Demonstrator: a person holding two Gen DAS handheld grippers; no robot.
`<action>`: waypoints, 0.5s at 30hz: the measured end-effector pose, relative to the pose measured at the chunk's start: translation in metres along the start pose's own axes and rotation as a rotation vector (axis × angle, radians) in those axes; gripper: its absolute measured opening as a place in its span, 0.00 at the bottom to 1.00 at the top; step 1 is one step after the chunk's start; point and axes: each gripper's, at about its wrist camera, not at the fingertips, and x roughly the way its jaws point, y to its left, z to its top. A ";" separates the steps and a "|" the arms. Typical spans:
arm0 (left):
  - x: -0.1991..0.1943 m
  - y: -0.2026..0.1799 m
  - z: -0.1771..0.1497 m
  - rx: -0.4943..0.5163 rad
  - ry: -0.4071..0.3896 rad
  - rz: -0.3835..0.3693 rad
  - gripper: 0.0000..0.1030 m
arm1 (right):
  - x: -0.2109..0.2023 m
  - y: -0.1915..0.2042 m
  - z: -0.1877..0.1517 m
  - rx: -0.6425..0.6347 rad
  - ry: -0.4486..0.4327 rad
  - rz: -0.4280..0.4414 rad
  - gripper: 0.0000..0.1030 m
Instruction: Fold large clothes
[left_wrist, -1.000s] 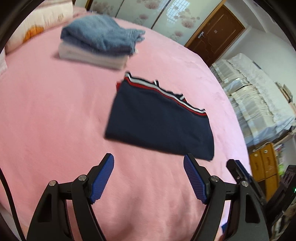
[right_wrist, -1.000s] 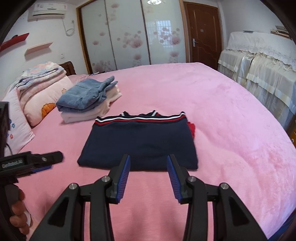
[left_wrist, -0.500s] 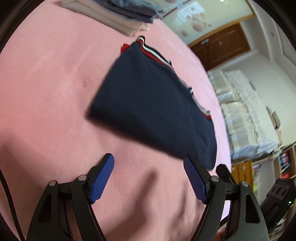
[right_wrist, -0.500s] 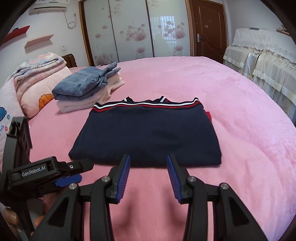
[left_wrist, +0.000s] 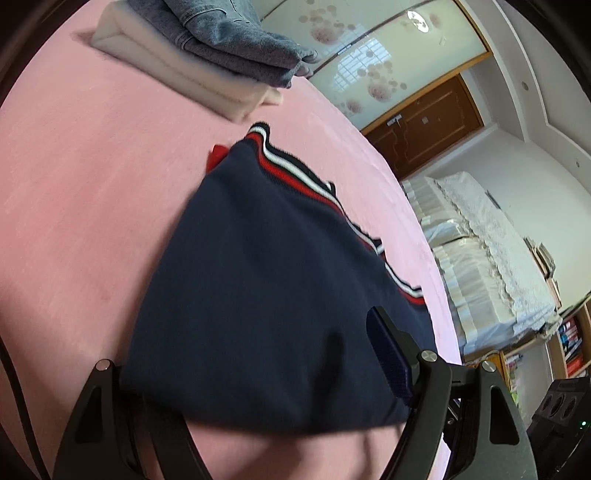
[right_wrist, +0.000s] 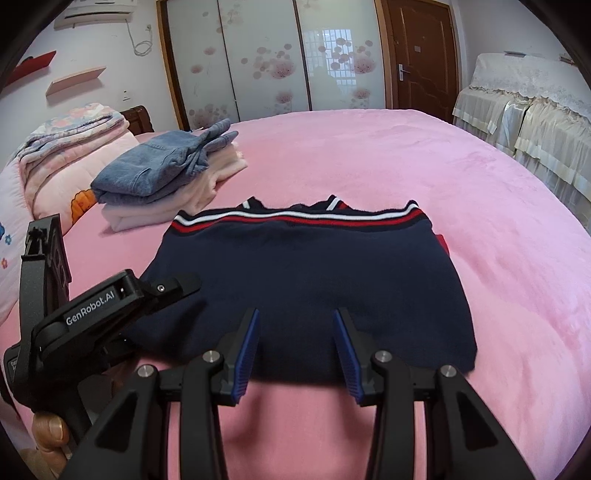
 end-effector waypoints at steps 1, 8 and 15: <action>0.002 0.000 0.003 -0.012 -0.007 -0.002 0.74 | 0.004 -0.001 0.004 0.002 -0.001 -0.004 0.40; -0.004 -0.009 0.015 -0.013 -0.044 0.074 0.19 | 0.039 0.010 0.025 -0.062 0.028 -0.025 0.14; -0.016 -0.053 0.015 0.192 -0.089 0.175 0.10 | 0.066 0.020 0.010 -0.104 0.110 -0.002 0.05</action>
